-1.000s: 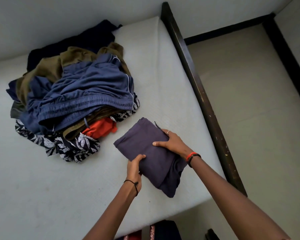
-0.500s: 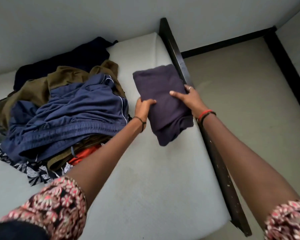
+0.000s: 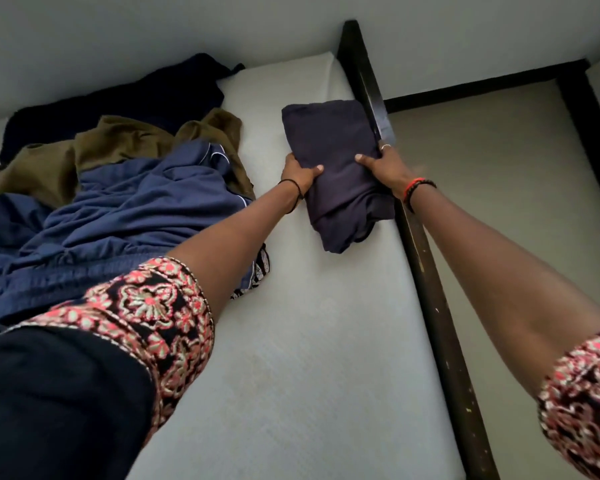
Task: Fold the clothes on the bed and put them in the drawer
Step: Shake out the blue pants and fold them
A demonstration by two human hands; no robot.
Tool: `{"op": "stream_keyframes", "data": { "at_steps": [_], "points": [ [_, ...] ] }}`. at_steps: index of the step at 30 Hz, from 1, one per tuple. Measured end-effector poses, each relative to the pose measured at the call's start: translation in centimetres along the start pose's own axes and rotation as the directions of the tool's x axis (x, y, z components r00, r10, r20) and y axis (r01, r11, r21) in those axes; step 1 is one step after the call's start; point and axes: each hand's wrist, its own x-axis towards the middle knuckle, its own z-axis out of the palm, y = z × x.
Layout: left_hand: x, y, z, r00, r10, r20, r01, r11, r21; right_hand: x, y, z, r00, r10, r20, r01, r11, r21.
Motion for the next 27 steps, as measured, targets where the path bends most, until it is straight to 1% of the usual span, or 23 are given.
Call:
{"op": "stream_keyframes", "data": {
  "at_steps": [4,7,10,12,13,15,17,18,20,21,22,24,25,27],
  "points": [
    [-0.6,0.5,-0.2,1.000,0.022,-0.017,-0.020,0.992,0.121,-0.2,-0.4,0.4,0.996,0.011,-0.084,-0.032,0.966,-0.257],
    [-2.9,1.1,-0.5,0.990,0.119,-0.076,-0.096,0.961,0.260,-1.8,-2.0,1.1,0.988,-0.018,-0.152,-0.048,0.907,-0.419],
    [-6.2,0.9,-1.4,0.974,0.225,-0.029,-0.203,0.922,0.330,-4.2,-3.3,1.8,0.974,0.011,-0.228,-0.124,0.863,-0.490],
    [-8.7,0.5,-3.1,0.949,0.314,0.008,-0.298,0.894,0.335,-5.9,-4.2,2.6,0.962,-0.036,-0.271,-0.115,0.847,-0.519],
    [-9.9,0.3,-4.3,0.927,0.375,0.018,-0.360,0.872,0.333,-6.8,-4.6,3.3,0.957,-0.085,-0.279,-0.077,0.848,-0.525],
    [-12.6,-0.6,-7.6,0.862,0.507,0.016,-0.480,0.805,0.349,-8.8,-5.2,5.3,0.945,-0.213,-0.249,0.063,0.863,-0.501],
    [-15.2,-1.9,-11.9,0.797,0.604,0.008,-0.551,0.721,0.421,-11.6,-5.7,8.0,0.917,-0.371,-0.150,0.270,0.851,-0.450],
    [-16.3,-2.8,-14.2,0.776,0.631,0.006,-0.558,0.682,0.473,-12.9,-5.7,9.5,0.898,-0.432,-0.076,0.368,0.836,-0.406],
    [-18.4,-4.9,-19.0,0.750,0.661,-0.024,-0.509,0.599,0.618,-15.9,-5.9,12.9,0.850,-0.515,0.112,0.522,0.794,-0.312],
    [-19.2,-6.2,-21.4,0.743,0.668,-0.052,-0.447,0.552,0.704,-17.4,-6.0,14.4,0.821,-0.533,0.206,0.571,0.773,-0.276],
    [-19.8,-7.4,-23.5,0.742,0.665,-0.085,-0.365,0.507,0.781,-18.5,-6.1,15.8,0.794,-0.533,0.292,0.602,0.756,-0.256],
    [-20.6,-9.6,-27.3,0.772,0.613,-0.168,-0.163,0.446,0.880,-20.3,-6.3,18.4,0.758,-0.489,0.433,0.629,0.724,-0.284],
    [-20.8,-10.4,-29.0,0.796,0.567,-0.212,-0.070,0.435,0.898,-20.9,-6.4,19.4,0.757,-0.450,0.475,0.625,0.711,-0.322],
    [-21.0,-11.7,-32.0,0.830,0.460,-0.317,0.070,0.479,0.875,-21.3,-6.4,20.7,0.780,-0.394,0.485,0.595,0.707,-0.383]
  ]
}}
